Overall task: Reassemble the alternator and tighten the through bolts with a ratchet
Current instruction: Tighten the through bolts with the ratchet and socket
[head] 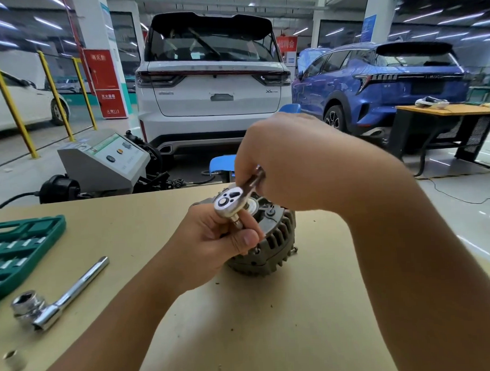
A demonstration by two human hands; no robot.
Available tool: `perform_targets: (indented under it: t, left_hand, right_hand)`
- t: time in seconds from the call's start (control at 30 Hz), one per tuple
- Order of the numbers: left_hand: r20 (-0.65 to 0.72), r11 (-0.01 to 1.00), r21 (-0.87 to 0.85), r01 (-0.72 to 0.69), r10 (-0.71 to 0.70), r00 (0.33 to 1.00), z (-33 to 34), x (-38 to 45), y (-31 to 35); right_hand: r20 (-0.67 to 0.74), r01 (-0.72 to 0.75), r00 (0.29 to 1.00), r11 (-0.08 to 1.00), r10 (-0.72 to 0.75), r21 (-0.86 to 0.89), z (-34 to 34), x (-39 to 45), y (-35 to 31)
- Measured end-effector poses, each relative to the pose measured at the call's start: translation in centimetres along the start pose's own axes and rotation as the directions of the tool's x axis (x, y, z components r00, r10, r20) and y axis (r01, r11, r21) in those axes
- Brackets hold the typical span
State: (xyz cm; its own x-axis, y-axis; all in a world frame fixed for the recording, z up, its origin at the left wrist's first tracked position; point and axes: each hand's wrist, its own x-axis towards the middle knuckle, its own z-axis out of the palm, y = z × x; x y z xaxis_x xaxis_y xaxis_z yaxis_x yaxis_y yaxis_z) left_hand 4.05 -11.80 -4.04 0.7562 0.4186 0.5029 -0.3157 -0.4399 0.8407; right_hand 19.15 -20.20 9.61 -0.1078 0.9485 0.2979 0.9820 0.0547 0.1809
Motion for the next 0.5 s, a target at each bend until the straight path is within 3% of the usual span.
perform_targets:
  t: [0.2, 0.3, 0.5]
  left_hand:
    - [-0.048, 0.998, -0.065, 0.013, -0.016, 0.999, 0.0, -0.4, 0.2]
    - [-0.073, 0.999, -0.040, 0.012, -0.015, 0.997, -0.4, -0.4, 0.0]
    - [-0.162, 0.999, -0.029, -0.022, 0.017, 0.987, -0.6, -0.5, -0.3]
  right_hand:
    - [-0.047, 0.027, 0.999, 0.994, -0.022, 0.104, -0.6, -0.5, -0.1]
    - [0.006, 0.050, 0.999, 0.991, -0.051, 0.122, -1.0, -1.2, -0.2]
    - [-0.015, 0.008, 1.000, 0.998, -0.007, 0.055, -0.8, -0.4, -0.3]
